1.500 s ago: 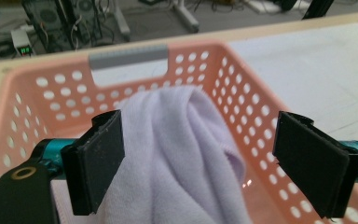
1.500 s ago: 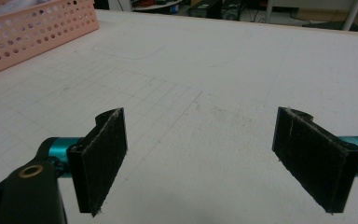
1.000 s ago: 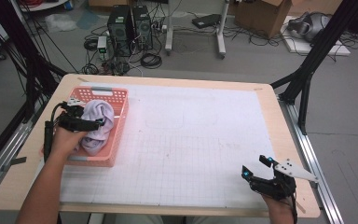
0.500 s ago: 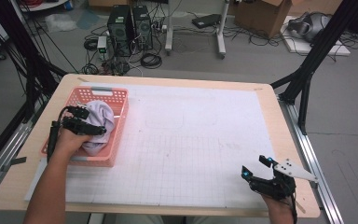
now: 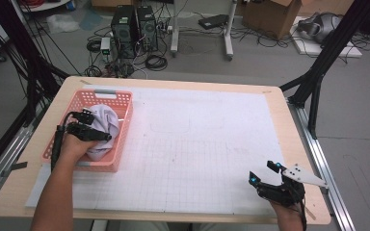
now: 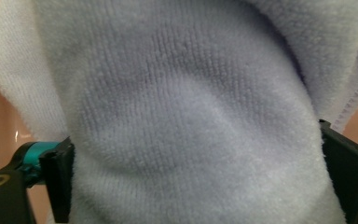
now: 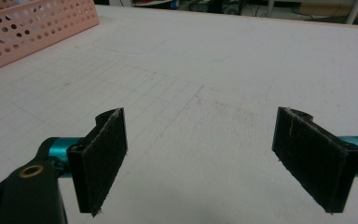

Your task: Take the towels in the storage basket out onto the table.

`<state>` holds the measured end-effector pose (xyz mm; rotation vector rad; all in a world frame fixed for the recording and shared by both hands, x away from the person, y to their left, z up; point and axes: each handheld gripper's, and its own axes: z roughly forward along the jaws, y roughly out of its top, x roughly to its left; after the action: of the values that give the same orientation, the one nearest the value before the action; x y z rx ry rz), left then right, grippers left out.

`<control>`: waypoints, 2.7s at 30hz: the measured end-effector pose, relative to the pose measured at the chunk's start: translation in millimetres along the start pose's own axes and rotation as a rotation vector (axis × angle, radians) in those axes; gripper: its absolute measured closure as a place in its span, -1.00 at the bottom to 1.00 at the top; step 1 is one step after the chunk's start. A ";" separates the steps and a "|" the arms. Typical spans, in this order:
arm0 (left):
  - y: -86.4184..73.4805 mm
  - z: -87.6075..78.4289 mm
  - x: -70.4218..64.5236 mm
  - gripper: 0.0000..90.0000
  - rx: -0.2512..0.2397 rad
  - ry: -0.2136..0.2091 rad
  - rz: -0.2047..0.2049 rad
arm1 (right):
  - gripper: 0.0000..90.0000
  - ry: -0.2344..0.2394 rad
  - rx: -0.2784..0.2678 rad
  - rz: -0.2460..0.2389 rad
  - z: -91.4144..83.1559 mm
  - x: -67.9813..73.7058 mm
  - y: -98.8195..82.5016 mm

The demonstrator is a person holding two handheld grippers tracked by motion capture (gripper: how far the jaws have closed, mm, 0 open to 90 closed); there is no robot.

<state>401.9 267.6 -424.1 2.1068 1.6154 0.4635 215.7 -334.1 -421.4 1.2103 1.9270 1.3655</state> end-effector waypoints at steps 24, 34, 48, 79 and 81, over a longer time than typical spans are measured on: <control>0.5 -13.6 0.2 0.02 -0.060 -0.026 -0.011 | -0.63 0.002 0.008 0.009 2.5 -1.0 -0.1; 1.5 -35.6 8.5 0.04 -0.258 -0.091 -0.062 | -0.63 0.000 0.004 0.016 1.9 -1.0 0.1; -8.0 -75.9 13.2 0.03 -0.572 -0.166 -0.049 | -0.63 0.007 0.001 0.015 4.1 1.6 1.5; 22.3 -108.4 -98.7 0.01 -0.856 -0.516 0.156 | -0.63 0.015 -0.004 0.018 2.9 2.6 1.7; 24.0 -105.9 -112.1 0.01 -0.852 -0.539 0.182 | -0.63 0.017 -0.009 0.010 2.5 2.3 2.0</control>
<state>337.8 169.2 -321.4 1.5244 0.7253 0.4728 217.3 -330.7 -420.3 1.2098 1.9273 1.3925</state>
